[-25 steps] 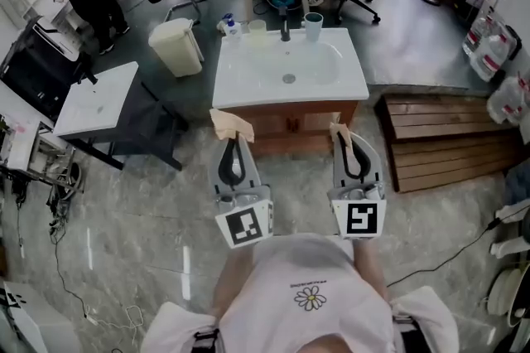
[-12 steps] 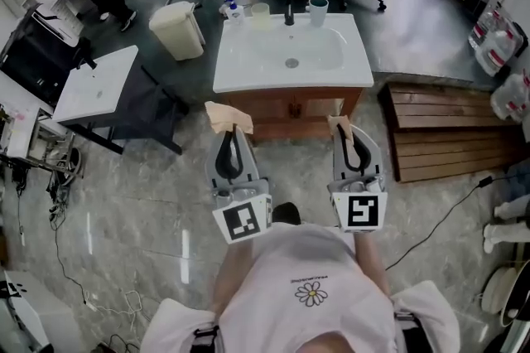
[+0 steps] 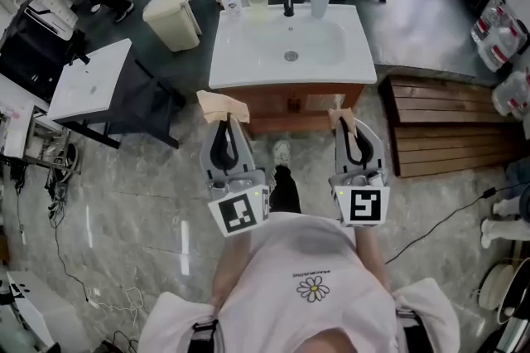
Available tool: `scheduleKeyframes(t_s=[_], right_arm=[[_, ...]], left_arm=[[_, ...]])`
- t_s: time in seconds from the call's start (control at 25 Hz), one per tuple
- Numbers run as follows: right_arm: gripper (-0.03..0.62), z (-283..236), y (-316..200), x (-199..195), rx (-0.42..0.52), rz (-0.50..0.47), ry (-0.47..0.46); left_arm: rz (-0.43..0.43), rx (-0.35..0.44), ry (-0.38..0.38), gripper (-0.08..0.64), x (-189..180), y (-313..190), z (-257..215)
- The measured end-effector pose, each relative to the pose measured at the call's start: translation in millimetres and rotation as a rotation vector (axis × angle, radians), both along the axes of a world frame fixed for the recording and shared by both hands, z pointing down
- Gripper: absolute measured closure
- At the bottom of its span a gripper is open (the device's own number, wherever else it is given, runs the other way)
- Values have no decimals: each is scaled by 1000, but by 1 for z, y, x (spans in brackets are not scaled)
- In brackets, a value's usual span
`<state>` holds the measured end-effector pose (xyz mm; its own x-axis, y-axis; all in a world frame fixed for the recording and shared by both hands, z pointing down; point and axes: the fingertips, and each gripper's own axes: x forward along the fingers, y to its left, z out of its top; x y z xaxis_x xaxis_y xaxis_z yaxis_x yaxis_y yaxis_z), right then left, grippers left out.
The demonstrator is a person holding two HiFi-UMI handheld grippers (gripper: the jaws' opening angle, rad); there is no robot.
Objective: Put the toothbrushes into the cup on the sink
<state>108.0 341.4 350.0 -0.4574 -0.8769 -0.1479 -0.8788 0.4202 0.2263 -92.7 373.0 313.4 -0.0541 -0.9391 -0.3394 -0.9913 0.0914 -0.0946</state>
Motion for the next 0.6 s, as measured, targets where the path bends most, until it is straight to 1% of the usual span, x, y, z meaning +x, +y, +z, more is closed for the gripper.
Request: scheduleKeyframes(t_s=[0.24,0.32,0.52,0.6], right_arm=[[566,10,-57,1,-9,51,7],[566,13,-80,2,-27,74,2],[566,8,-152,-9,-46,95,-6],[566,-1,-185,-18,-34,96,-9]], left_arm=[[34,9,22,529,-8,-72,10],[45,15,30,529,-11,-99,8],[80,34,58,529,-23,-177,-5],[90,39,65,529,-30,-213,-11]])
